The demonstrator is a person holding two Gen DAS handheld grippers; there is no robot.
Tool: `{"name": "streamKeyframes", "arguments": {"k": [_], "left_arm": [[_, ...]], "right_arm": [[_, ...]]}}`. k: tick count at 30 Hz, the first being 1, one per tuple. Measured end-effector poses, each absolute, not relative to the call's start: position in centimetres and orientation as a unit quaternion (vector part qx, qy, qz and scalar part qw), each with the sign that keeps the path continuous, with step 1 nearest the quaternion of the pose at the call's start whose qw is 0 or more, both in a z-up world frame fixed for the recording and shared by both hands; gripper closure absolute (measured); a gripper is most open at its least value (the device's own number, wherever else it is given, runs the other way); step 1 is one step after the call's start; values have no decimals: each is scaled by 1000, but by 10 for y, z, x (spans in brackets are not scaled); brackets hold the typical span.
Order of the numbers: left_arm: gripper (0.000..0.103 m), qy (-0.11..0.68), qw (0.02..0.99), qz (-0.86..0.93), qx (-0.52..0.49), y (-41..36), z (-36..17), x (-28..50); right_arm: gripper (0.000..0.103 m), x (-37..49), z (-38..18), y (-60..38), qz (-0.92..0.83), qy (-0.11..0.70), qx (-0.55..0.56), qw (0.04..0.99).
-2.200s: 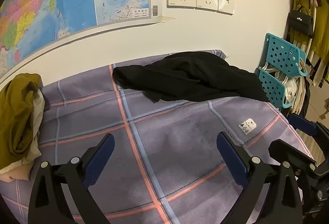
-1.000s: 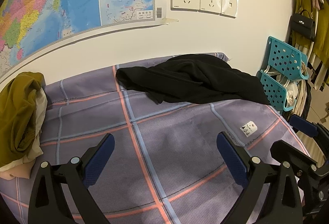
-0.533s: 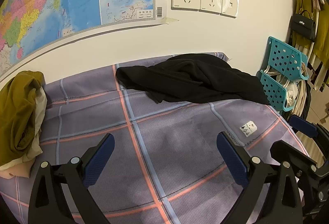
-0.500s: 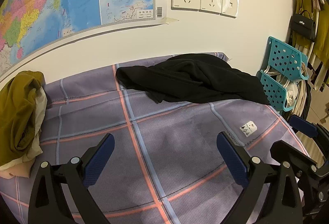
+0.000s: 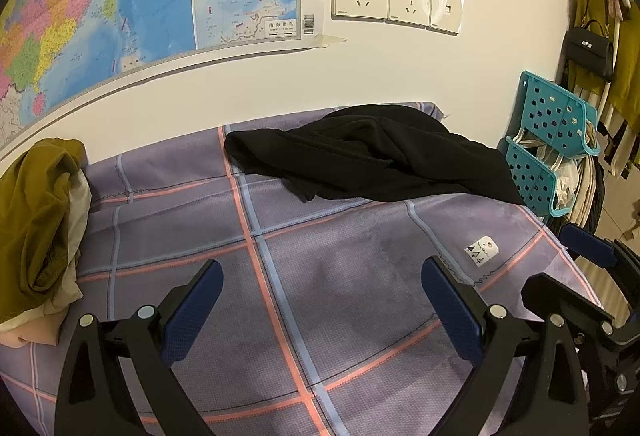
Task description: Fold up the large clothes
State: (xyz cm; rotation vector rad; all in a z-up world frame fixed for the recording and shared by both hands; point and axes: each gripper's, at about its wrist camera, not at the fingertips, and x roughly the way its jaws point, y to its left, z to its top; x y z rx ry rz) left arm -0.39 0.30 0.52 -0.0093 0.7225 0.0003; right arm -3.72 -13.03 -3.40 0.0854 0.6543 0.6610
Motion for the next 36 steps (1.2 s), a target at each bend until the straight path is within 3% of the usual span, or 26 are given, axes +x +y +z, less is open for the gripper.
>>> {"name": "streamKeyframes", "arguments": {"k": [36], "left_arm": [[7, 366, 931, 5, -6, 3, 2, 9]], "right_arm": [[6, -28, -37, -125, 321, 319, 33, 891]]}}
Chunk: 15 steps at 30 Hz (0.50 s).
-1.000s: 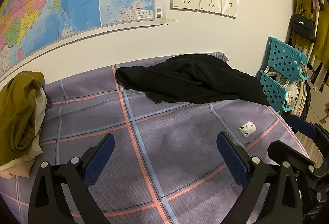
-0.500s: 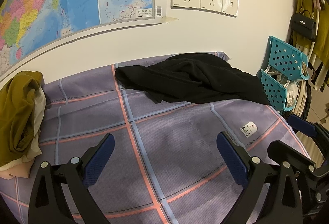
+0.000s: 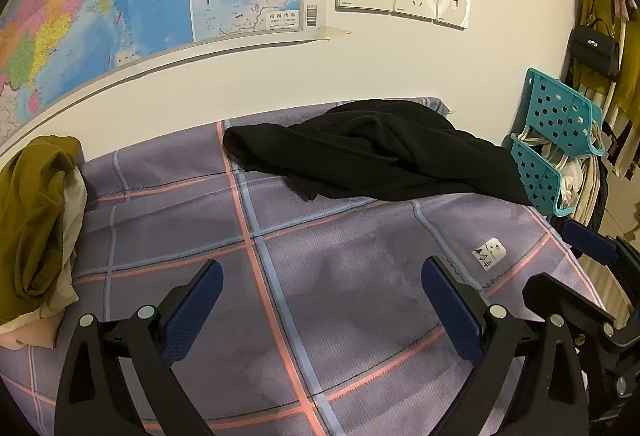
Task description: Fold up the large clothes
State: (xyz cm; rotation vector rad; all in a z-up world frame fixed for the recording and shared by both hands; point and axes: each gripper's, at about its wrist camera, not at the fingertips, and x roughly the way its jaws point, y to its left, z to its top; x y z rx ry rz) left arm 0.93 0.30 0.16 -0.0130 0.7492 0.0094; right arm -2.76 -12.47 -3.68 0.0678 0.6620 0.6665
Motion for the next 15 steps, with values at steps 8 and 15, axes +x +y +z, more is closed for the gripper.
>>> {"name": "streamKeyframes", "arguments": {"k": [8, 15], "left_arm": [[7, 376, 926, 6, -9, 4, -2, 20], [7, 389, 921, 12, -17, 13, -8, 38]], "right_arm": [[6, -17, -36, -122, 322, 318, 15, 891], [6, 3, -37, -111, 332, 317, -14, 888]]}}
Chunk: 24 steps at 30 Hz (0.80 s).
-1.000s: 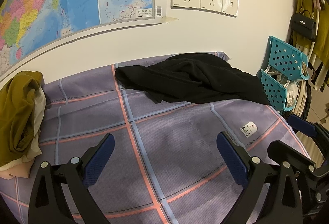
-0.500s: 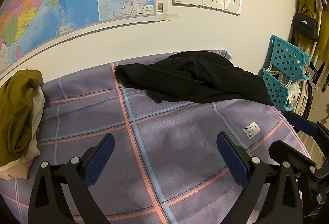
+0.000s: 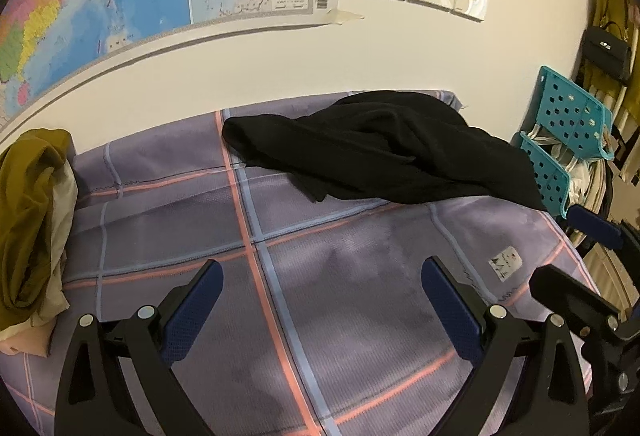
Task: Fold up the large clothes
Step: 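Grasp the black jacket's collar with the right gripper while the left gripper approaches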
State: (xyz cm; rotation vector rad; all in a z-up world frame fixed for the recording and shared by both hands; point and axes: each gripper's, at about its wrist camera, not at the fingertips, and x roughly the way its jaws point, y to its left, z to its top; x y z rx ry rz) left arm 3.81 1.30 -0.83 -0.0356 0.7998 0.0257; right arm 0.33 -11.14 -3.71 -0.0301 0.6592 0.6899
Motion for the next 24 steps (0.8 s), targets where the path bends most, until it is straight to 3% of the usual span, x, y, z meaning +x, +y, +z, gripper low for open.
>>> {"name": "streamKeyframes", "arguments": {"k": [13, 18, 19, 20, 21, 22, 23, 24], "left_arm": [[7, 420, 905, 56, -32, 55, -30, 82], [7, 418, 904, 80, -42, 78, -33, 87], [7, 419, 903, 83, -42, 80, -33, 88], [7, 418, 903, 86, -42, 83, -33, 89], [7, 418, 903, 90, -42, 86, -33, 90], [7, 418, 903, 92, -43, 89, -33, 90], [7, 419, 902, 94, -44, 92, -34, 90], [7, 418, 902, 96, -46, 95, -34, 90]], "right_arm": [[6, 88, -63, -55, 328, 335, -125, 874], [19, 111, -76, -21, 342, 338, -188, 856], [29, 116, -78, -15, 346, 340, -196, 852], [47, 120, -79, -12, 349, 341, -201, 849], [55, 123, -78, -11, 353, 340, -203, 848], [71, 125, -76, -12, 354, 339, -205, 847], [92, 125, -73, -14, 354, 335, -208, 848], [95, 126, -67, -19, 357, 332, -204, 849]]}}
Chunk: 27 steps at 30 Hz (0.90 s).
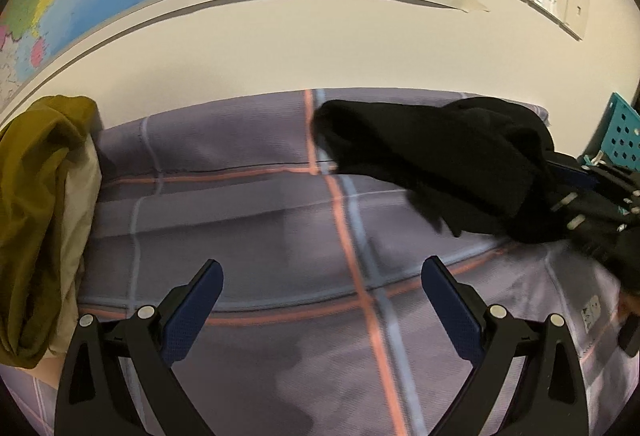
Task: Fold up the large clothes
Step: 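Grasp the black jacket's collar with the right gripper while the left gripper approaches, then lift the black jacket with both grippers, raising it off the bed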
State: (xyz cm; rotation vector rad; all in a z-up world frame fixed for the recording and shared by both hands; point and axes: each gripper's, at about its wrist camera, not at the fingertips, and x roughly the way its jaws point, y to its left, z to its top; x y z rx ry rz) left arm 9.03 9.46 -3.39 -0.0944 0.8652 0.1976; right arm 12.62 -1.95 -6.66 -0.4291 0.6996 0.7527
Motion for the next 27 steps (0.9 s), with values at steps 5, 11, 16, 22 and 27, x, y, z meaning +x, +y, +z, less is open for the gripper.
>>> {"name": "streamKeyframes", "arguments": {"k": [5, 11, 16, 22, 27], "left_arm": [[7, 417, 902, 100, -45, 104, -34, 93], [7, 422, 900, 97, -46, 105, -39, 96], [7, 426, 898, 102, -42, 107, -42, 98], [7, 417, 902, 104, -25, 112, -40, 98], [7, 379, 923, 59, 0, 100, -23, 106]], "right_arm": [[89, 129, -32, -69, 365, 313, -146, 865], [23, 119, -39, -39, 380, 291, -231, 847], [39, 131, -57, 11, 408, 286, -295, 816], [98, 137, -9, -10, 438, 281, -244, 818], [97, 149, 77, -106, 389, 235, -109, 884]]}}
